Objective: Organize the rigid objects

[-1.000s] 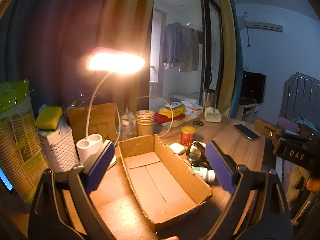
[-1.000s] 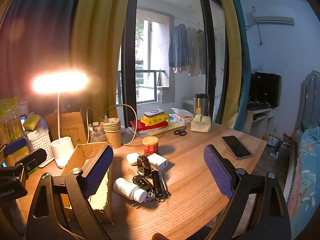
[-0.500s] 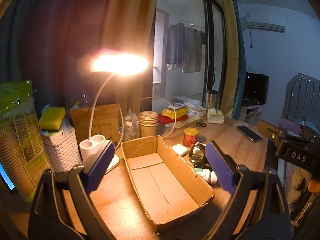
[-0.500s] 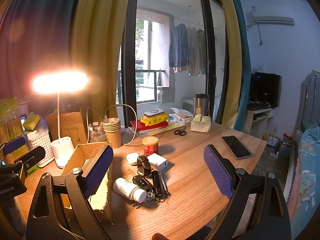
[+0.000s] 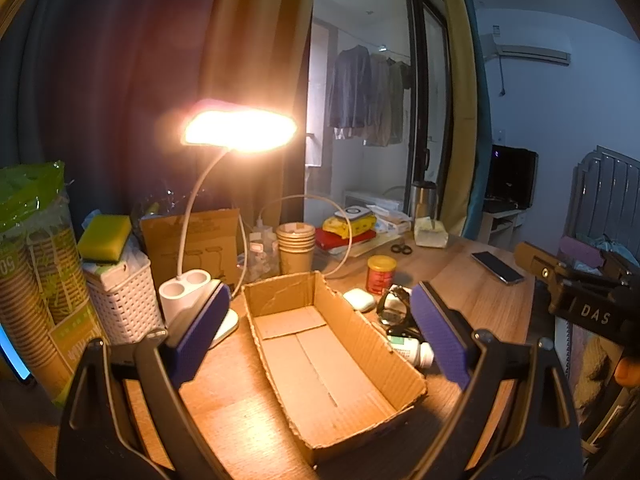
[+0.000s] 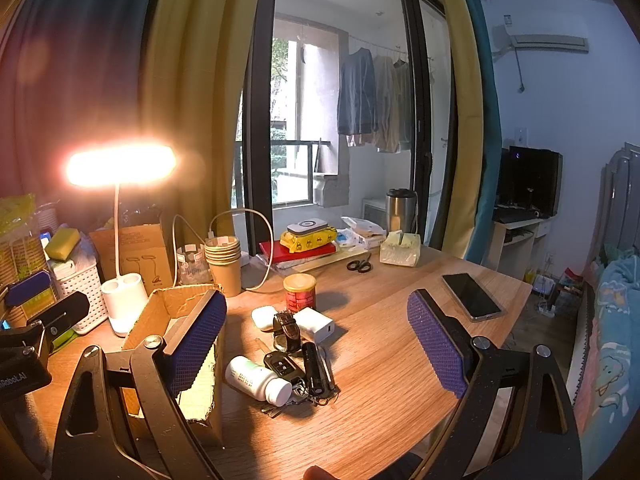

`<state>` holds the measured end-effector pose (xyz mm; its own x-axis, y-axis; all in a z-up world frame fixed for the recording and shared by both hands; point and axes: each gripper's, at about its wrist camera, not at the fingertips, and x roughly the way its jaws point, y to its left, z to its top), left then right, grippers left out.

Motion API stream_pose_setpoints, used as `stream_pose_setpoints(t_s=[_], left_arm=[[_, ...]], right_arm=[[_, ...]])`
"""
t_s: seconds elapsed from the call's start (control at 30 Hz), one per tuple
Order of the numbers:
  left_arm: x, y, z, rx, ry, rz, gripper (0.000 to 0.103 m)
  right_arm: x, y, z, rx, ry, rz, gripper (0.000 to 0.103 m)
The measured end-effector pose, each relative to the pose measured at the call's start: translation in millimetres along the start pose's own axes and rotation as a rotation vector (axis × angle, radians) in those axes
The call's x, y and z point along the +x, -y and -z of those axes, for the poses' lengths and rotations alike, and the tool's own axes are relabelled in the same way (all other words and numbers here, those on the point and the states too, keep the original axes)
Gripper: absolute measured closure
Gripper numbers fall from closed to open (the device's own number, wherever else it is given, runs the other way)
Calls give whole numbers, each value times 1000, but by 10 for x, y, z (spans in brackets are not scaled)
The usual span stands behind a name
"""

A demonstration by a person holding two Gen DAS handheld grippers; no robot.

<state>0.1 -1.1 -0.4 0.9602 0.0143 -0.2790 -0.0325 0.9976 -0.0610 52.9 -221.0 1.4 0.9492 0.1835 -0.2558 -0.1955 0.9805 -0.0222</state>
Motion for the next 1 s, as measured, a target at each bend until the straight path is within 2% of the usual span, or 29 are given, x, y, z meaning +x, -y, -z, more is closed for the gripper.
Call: stream_pose_setpoints(t_s=[1.0], left_arm=[[10, 9, -11, 9, -9, -3, 10]], right_arm=[[7, 31, 36, 1, -14, 3, 9]])
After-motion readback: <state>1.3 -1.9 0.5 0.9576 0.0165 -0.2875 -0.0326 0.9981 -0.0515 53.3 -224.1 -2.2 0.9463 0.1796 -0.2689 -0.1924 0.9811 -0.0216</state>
